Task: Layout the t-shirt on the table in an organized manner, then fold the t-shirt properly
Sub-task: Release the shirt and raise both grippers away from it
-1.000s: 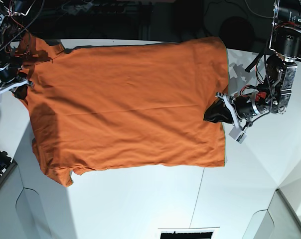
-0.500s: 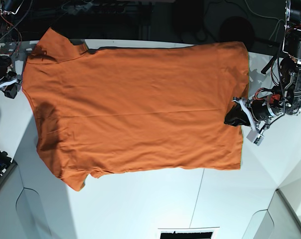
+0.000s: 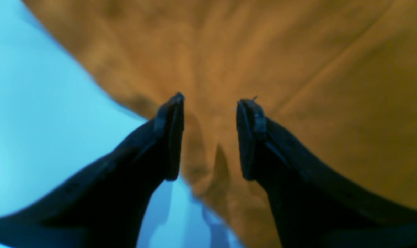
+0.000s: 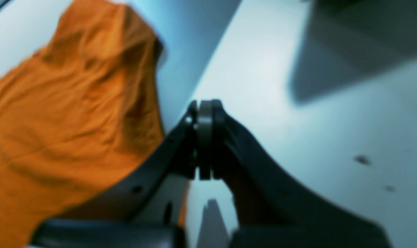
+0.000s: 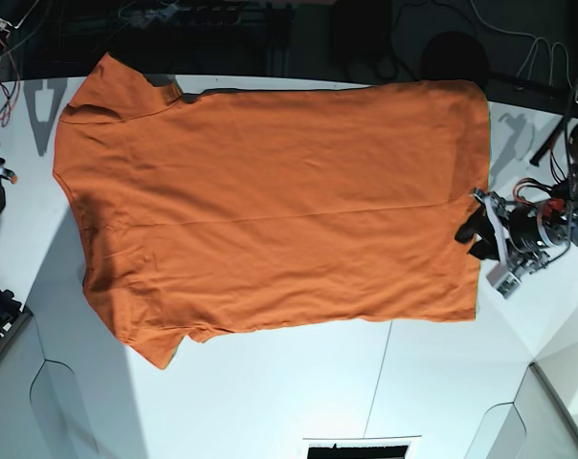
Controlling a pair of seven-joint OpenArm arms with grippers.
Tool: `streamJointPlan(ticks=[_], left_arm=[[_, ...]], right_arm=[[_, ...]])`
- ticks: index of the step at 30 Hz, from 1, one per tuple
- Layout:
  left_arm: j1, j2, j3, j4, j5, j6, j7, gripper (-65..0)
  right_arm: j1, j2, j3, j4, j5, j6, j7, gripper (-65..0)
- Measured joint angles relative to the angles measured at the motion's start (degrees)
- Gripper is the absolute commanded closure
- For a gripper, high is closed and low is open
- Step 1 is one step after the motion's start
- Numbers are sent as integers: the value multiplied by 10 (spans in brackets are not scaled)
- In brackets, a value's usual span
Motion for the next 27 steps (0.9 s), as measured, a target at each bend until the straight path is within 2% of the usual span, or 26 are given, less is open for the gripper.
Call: streamJointPlan(ticks=[3,6,10,12,17,22,24,27], left_arm=[[-2,-20,-10,18,-34,-1,17,-284],[3,-28,-20,19,-56,-5,52,-284],[28,-42,-49,21,-108,-39,60,-284],[58,-43,-76,21,-128,-50,75,-284],[143,-42,-177,21,-189,-50,105,-284],[238,-42,-271,36,-222,-50,121,-284],[274,-38,-303,47,-222,-50,121,-284],[316,-30,-344,54,-223,-50,119,-284]], right_arm=[[-32,0,17,1,28,4,-5,0],[-67,-2,23,2,63,24,-31,0],[-113,-2,25,17,116,41,-50,0],[-140,-1,26,24,128,41,-56,0],[-184,-1,26,33,159,45,-77,-6],[-202,-1,26,35,178,45,-100,-208],[-202,-2,26,35,178,45,-102,-232],[-201,0,15,35,173,45,-101,-232]])
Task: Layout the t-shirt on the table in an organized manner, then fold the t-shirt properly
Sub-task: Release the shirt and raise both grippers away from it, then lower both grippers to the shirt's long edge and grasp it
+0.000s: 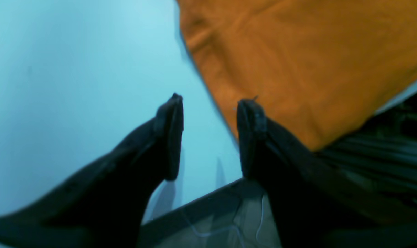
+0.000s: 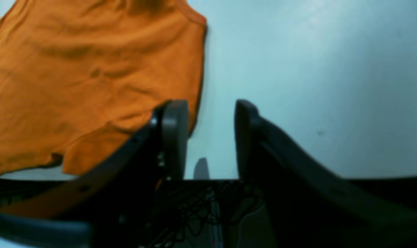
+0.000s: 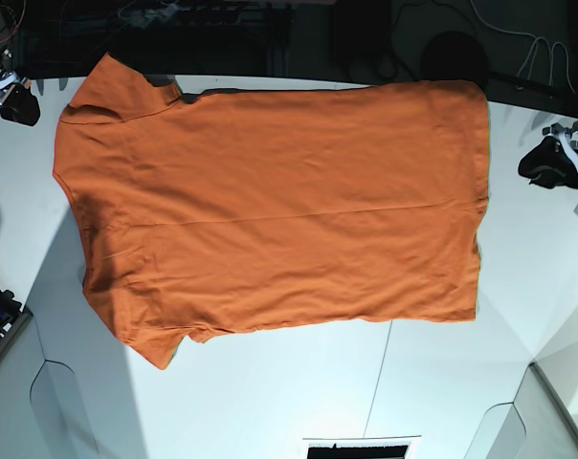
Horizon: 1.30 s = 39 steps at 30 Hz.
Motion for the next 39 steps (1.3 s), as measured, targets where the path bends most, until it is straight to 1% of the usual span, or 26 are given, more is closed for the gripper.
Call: streamJointPlan(ticks=[2,6,9,15,17,20,24,27,32,36,37,39], left_arm=[[23,12,-24,0,-2,0,0,-286],[62,29,-67,0,-18,0,2,-357],[94,33,-84,0,-33,0,0,-361],[135,63,-89,0,-33,0,2,-361],[143,67,-89,0,-33,0,2,-361],[146,81,-92,0,-33,0,0,-361],[146,102,-92,0,-33,0,0,-361],[146,116,-92,0,-19,0,-1,-361],[143,116,-92,0,16,0,-51,-361],[138,115,-91,0,27,0,-54,-362],[134,115,-90,0,27,0,-54,-362],[124,114,-83,0,28,0,-54,-362]], right_arm=[[0,0,-16,0,-4,0,0,-232],[0,-1,-62,0,-17,0,0,-232],[0,-5,-79,0,-19,0,1,-232],[0,-5,-103,0,-21,0,1,-232],[0,-5,-104,0,-22,0,1,-232],[0,-5,-101,0,-42,0,3,-232],[0,-5,-96,0,-65,0,24,-232],[2,-5,-96,0,-81,-5,28,-232],[3,-3,-87,0,-88,-5,40,-232],[3,-3,-65,0,-90,-9,43,-232],[3,-3,-59,0,-89,-14,43,-246],[3,-3,-51,0,-98,-16,45,-312]])
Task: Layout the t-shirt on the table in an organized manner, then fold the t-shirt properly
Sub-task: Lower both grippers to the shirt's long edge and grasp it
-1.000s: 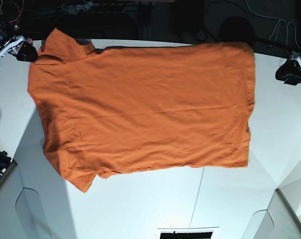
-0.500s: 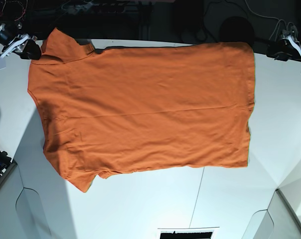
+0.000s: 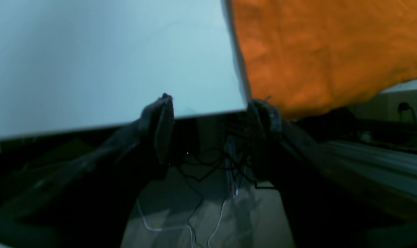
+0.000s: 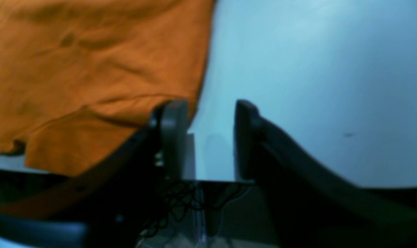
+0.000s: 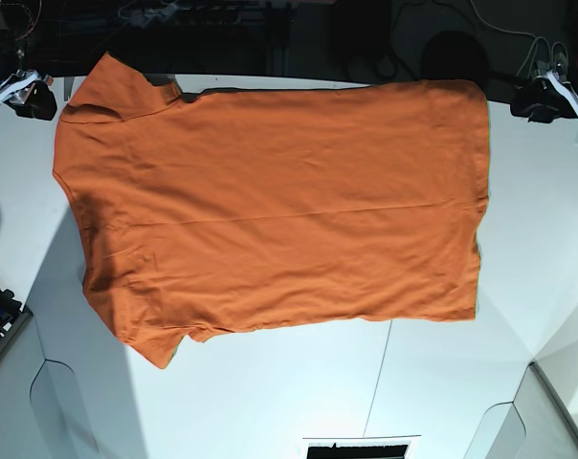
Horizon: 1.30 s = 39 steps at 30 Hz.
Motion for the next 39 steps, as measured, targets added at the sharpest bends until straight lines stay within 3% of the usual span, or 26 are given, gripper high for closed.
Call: streamJointPlan(ticks=[3,10,17,27,35,39], left_arm=[[-13,0,23,0,9,0,0,-362],[-53,0,76,-5,65,0,-7,-383],[-53,-1,78,-5,58,0,7,-383],[-47,-1,78,-5,36,-1,23,-383],[-35,-3,95,-3,27,-5,20,-382],[-24,-3,96,2,23,-7,19,-382]], right_arm=[[0,0,3,0,-22,0,-1,-378],[0,-1,2,0,-22,0,0,-377],[0,-2,-1,-1,-6,0,-1,-377],[2,-2,-93,0,-2,1,15,-377],[3,-50,-100,3,7,3,19,-377],[3,-57,-101,3,11,5,19,-377]])
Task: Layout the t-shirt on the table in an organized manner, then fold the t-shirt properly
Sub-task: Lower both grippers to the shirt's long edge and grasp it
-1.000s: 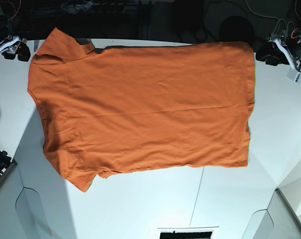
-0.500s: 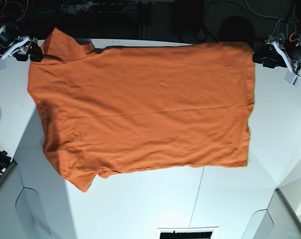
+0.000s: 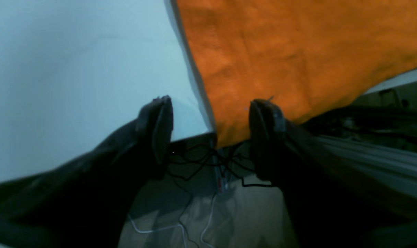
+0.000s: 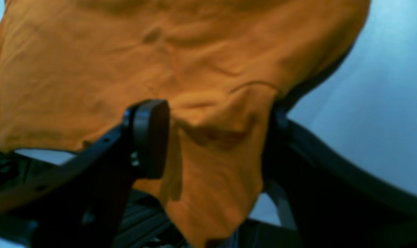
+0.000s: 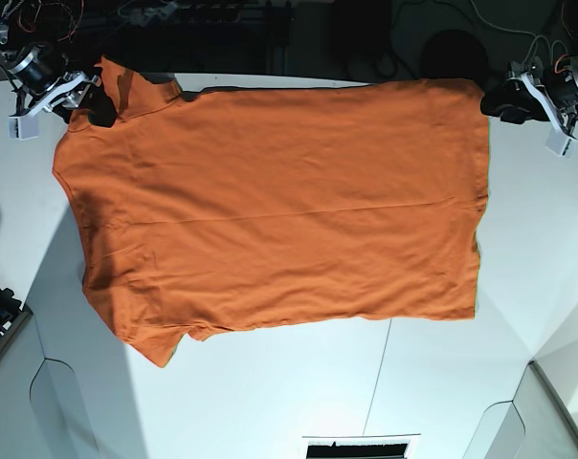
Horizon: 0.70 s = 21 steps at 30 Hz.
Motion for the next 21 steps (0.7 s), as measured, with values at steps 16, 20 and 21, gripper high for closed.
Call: streamJointPlan(ticks=[16,20,21], left_arm=[[27,2,3,49,35,3,-13,-382],[27,2,3,49,35,2,-13,-382],[27,2,3,49,35,2,-13,-382]], right_arm=[[0,0,0,0,0,0,4,-377],[0,0,0,0,0,0,4,-377],[0,0,0,0,0,0,4,-377]])
